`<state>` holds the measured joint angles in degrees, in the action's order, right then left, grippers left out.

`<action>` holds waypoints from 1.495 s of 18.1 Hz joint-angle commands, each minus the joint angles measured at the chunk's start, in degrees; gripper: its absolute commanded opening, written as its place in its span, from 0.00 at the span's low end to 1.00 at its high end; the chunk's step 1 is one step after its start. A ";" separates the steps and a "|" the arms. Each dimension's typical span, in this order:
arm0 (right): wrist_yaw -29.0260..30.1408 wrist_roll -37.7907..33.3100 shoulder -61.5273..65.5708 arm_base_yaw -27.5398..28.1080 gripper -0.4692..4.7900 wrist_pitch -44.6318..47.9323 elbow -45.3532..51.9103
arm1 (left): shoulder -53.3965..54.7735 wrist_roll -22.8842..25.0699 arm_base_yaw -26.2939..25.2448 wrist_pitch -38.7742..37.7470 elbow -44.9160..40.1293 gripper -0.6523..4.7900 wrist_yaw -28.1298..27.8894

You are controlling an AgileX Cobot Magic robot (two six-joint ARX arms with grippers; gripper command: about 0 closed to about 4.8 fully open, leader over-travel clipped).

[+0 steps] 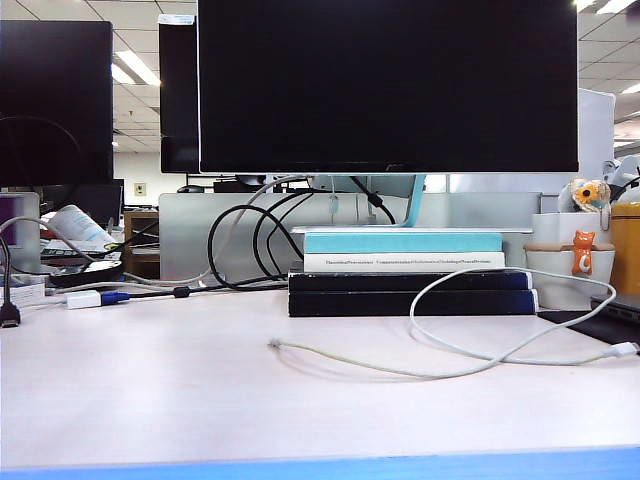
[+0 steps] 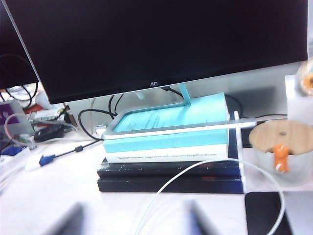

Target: Unfold the white charging cable into a straight cable.

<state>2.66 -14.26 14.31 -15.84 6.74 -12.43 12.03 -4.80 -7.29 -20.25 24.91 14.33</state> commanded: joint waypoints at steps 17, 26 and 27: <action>-17.27 12.52 -14.27 0.20 0.09 -3.15 9.07 | -11.96 2.84 0.02 4.59 -11.52 0.11 -3.63; -13.14 9.73 -14.27 0.04 0.09 -10.05 12.44 | -11.96 2.69 0.02 6.01 -15.23 0.14 -2.62; -12.00 9.73 -14.27 0.04 0.09 -10.43 12.44 | -11.96 2.56 0.02 5.81 -15.43 0.14 -2.67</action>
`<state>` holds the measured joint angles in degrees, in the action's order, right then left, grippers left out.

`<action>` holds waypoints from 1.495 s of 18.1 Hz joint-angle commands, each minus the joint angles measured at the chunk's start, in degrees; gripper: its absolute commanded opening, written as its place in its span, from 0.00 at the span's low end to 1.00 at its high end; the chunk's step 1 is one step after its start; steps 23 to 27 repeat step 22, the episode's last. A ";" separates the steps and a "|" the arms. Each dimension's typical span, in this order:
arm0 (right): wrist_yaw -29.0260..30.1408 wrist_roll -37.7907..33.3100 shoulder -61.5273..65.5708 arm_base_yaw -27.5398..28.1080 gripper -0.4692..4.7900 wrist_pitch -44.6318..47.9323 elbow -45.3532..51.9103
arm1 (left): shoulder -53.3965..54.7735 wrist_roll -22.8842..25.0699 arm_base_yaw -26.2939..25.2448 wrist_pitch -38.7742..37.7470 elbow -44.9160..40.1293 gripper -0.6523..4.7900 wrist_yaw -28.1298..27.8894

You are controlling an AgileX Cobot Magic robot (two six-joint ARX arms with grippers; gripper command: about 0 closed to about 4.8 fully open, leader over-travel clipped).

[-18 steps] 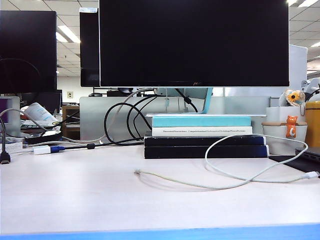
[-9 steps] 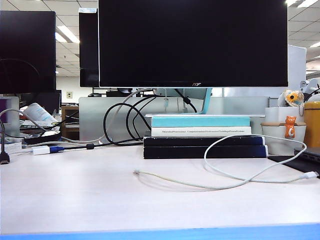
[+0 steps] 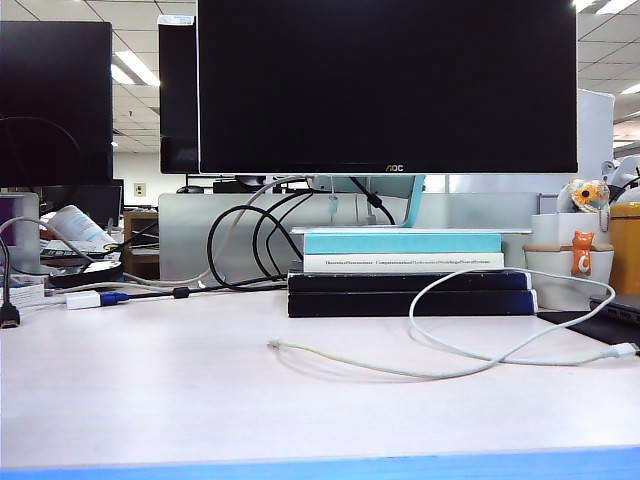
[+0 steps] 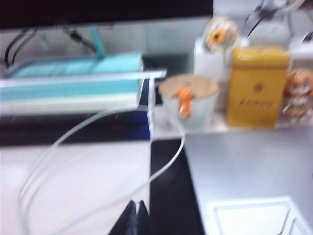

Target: Unfold the white charging cable into a straight cable.

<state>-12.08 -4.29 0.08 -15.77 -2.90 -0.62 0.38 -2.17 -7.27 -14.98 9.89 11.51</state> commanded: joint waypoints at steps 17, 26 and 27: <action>5.18 -5.14 -0.04 0.04 0.09 -0.28 0.63 | -0.31 -10.27 0.28 -7.21 -0.46 0.17 0.50; 5.18 -5.14 -0.04 0.04 0.09 -0.28 0.63 | -0.31 -10.27 0.61 -7.21 -0.46 0.17 0.50; 5.18 -5.14 -0.04 0.04 0.09 -0.28 0.63 | -0.31 -10.27 0.61 -7.21 -0.46 0.17 0.50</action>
